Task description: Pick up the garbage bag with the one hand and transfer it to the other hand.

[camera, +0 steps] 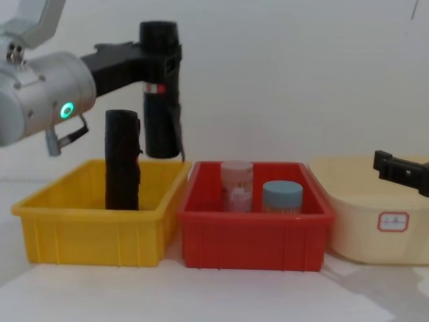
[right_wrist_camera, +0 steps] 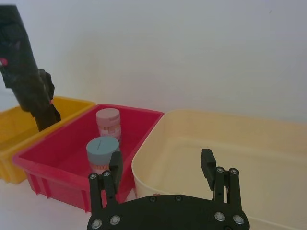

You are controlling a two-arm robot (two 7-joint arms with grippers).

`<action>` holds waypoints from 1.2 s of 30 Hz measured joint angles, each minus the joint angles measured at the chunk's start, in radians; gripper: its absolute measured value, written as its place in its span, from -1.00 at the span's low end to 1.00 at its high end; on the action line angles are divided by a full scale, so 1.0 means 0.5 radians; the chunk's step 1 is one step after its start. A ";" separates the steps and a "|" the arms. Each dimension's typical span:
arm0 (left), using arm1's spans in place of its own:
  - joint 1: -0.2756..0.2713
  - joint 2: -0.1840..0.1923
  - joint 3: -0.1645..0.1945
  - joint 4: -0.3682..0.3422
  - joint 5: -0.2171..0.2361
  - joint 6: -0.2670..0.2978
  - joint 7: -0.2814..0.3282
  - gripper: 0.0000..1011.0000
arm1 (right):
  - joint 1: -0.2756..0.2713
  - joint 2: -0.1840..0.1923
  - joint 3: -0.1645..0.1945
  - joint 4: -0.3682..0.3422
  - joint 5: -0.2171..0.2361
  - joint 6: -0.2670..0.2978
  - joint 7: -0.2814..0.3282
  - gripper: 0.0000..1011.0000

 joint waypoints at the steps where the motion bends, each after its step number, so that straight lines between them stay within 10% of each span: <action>1: -0.014 0.002 0.007 -0.011 -0.010 0.011 -0.032 -0.26 | 0.000 0.000 0.000 0.000 0.000 0.000 0.000 0.98; 20: -0.208 -0.051 0.159 0.036 -0.159 0.086 -0.424 -0.26 | 0.000 0.000 0.000 0.000 0.000 0.000 0.000 0.98; 36: -0.374 -0.221 0.285 0.386 -0.330 0.048 -0.709 -0.26 | 0.000 0.000 0.000 0.000 0.000 0.000 0.000 0.98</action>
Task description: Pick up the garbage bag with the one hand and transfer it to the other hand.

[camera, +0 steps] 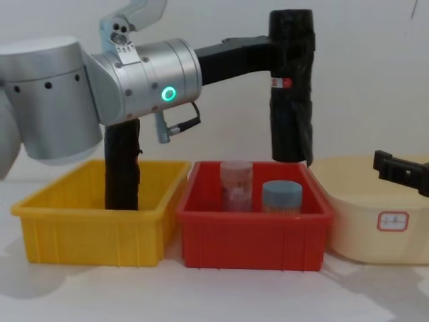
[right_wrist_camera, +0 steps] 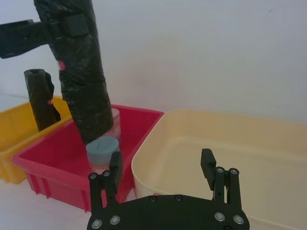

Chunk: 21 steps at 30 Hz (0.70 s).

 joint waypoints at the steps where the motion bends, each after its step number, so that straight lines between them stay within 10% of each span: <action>1: 0.000 0.000 0.000 0.000 0.000 0.000 0.000 -0.26 | 0.000 0.000 0.000 0.000 0.000 0.000 0.000 0.98; 21: -0.061 -0.066 0.045 0.145 -0.079 -0.035 -0.103 -0.26 | -0.004 0.001 -0.007 -0.015 -0.020 -0.024 0.008 0.98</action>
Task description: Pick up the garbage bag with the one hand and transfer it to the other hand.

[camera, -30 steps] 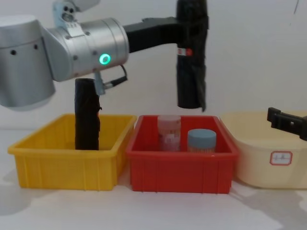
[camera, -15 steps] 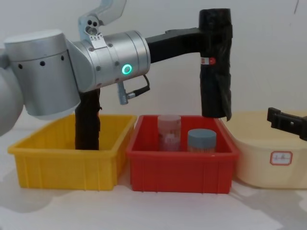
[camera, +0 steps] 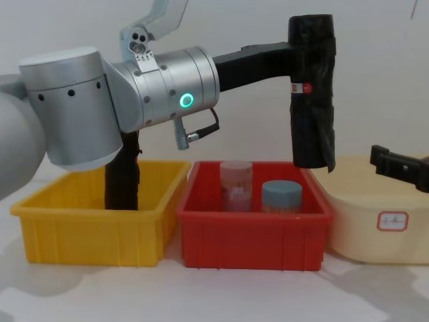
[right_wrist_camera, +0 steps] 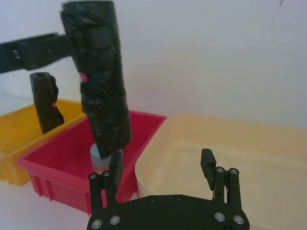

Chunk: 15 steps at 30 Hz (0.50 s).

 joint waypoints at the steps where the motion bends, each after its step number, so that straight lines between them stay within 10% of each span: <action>1: -0.001 -0.001 0.001 0.002 -0.001 0.000 -0.002 -0.26 | 0.000 0.000 -0.002 -0.003 -0.004 -0.005 0.001 0.98; 15: -0.010 -0.011 0.007 0.023 -0.013 -0.005 -0.017 -0.26 | 0.016 0.000 -0.077 -0.052 -0.118 -0.088 0.049 0.98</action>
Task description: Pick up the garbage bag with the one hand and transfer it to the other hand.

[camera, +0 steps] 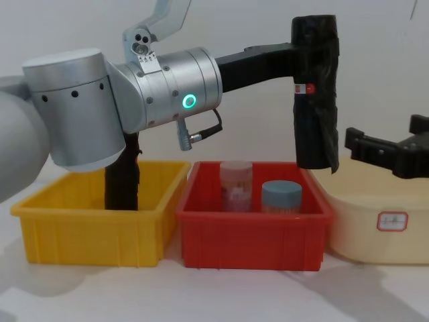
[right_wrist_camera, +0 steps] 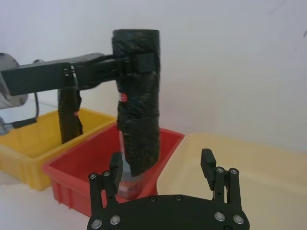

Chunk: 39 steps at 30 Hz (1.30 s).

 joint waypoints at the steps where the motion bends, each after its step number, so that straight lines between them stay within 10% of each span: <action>1: 0.000 0.000 0.000 0.001 0.000 0.000 0.000 -0.26 | 0.002 -0.002 -0.003 0.000 -0.005 -0.001 0.002 0.98; 39: -0.004 -0.004 0.003 0.010 -0.005 -0.002 -0.006 -0.26 | 0.284 -0.198 -0.123 0.317 -0.174 -0.037 0.062 0.98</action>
